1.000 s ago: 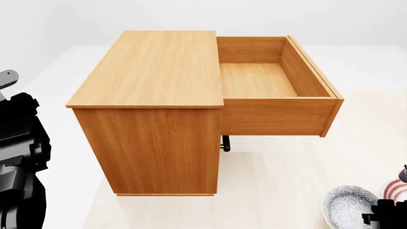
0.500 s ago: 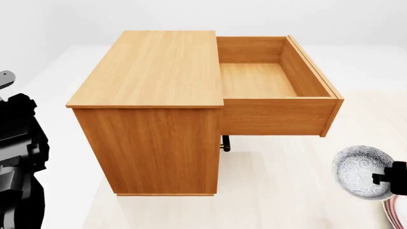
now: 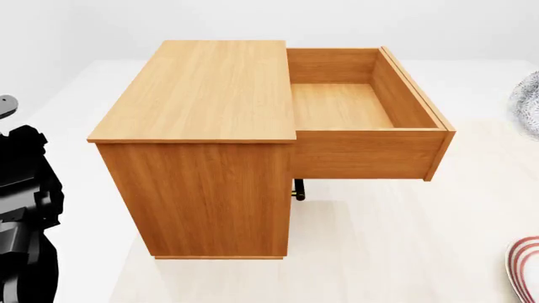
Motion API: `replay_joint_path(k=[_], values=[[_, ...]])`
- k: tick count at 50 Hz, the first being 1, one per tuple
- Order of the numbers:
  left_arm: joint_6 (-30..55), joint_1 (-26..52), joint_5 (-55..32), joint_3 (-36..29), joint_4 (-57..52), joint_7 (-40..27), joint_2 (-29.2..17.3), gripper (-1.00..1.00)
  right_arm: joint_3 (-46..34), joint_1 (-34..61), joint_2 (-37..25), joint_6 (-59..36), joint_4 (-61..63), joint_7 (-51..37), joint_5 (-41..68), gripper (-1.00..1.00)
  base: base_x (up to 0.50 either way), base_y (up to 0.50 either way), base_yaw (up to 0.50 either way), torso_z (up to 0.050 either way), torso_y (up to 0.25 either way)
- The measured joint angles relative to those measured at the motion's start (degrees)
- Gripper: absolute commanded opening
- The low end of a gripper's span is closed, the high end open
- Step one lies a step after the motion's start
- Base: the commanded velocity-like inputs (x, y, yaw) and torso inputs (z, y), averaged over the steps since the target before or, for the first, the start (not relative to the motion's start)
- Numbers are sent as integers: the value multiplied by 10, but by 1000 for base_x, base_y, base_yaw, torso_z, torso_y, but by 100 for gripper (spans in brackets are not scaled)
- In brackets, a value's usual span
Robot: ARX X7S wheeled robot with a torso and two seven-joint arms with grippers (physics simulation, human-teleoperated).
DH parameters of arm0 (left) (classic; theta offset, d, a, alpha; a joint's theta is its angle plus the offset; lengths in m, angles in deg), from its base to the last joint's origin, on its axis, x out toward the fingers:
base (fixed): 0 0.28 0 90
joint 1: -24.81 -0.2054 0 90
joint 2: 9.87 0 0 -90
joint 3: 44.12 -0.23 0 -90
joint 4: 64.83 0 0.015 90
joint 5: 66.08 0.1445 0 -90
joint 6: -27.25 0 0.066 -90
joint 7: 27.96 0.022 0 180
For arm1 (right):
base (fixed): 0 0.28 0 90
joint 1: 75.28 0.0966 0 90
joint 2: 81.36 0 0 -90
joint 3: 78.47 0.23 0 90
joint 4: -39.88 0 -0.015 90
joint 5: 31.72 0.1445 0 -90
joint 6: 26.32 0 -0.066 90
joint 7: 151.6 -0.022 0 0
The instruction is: Open the top drawer of the cabinet and put the bowl in it.
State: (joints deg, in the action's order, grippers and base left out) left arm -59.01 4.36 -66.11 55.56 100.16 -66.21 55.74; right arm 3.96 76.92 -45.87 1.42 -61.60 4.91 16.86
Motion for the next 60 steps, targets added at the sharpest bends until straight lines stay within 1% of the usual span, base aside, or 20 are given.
replay_joint_path(k=[8, 16, 29, 37, 45, 52, 60], values=[[0, -1, 0, 1, 0, 0, 0, 100, -62, 128, 51, 23, -38, -5, -61, -100, 0, 0, 0, 0, 0], [0, -2, 0, 1, 0, 0, 0, 100, -121, 235, 104, 41, -80, 15, -107, -100, 0, 0, 0, 0, 0], [0, -2, 1, 0, 0, 0, 0, 100, -217, 350, 197, 75, -151, 84, -157, -100, 0, 0, 0, 0, 1], [0, -3, 0, 0, 0, 0, 1, 100, -278, 387, 260, 107, -209, 146, -181, -100, 0, 0, 0, 0, 0], [0, -3, 0, -1, 0, 0, 1, 100, -327, 398, 314, 138, -262, 195, -198, -100, 0, 0, 0, 0, 0], [-1, -4, 0, -1, 0, 1, 1, 100, -357, 392, 347, 161, -305, 219, -212, -100, 0, 0, 0, 0, 0], [0, -5, 0, -1, 0, 2, 1, 100, -381, 379, 370, 172, -339, 237, -222, -100, 0, 0, 0, 0, 0]])
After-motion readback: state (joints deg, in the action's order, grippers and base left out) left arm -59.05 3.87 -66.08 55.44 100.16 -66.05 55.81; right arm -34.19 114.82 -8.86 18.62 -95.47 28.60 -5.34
